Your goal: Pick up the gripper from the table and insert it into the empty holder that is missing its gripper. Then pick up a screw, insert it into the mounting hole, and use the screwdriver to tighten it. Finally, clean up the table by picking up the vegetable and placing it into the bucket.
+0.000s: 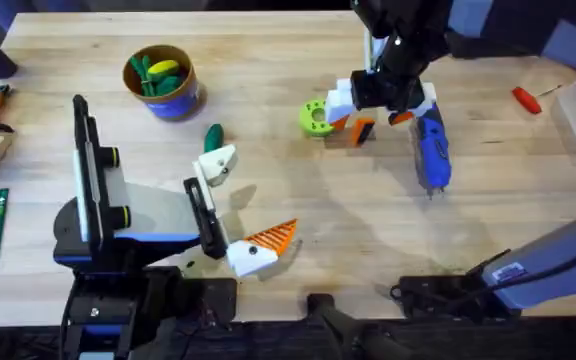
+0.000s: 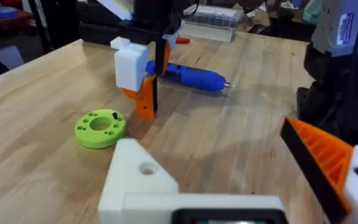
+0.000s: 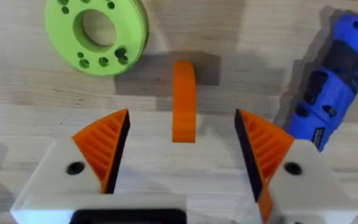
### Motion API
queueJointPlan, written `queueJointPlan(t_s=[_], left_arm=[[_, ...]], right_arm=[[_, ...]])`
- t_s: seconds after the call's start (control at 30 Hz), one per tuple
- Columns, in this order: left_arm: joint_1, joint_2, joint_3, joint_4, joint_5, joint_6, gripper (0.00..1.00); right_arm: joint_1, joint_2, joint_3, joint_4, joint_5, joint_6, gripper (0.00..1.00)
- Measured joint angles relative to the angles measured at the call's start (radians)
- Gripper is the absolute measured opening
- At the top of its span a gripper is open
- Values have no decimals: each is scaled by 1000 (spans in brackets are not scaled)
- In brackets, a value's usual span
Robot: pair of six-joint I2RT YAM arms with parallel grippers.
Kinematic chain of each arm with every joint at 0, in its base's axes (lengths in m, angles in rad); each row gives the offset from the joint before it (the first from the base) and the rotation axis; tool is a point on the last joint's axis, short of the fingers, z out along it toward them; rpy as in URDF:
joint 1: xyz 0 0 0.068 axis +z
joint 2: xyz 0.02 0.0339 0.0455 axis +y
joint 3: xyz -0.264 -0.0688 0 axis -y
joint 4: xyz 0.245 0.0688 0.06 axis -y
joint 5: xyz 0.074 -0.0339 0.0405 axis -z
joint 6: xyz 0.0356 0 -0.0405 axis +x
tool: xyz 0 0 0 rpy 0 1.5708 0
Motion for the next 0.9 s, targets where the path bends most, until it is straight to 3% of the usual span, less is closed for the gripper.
queueJointPlan(t_s=[0.2,0.6,0.83,0.9], left_arm=[[0,0,0,0,0,0,986],[0,0,0,0,0,0,985],[0,0,0,0,0,0,986],[0,0,0,0,0,0,986]], right_arm=[[0,33,0,0,-1,-3,925],[-3,45,0,3,-11,-3,601],[-5,45,0,3,-11,-6,278],[-5,45,0,3,-11,-9,111]])
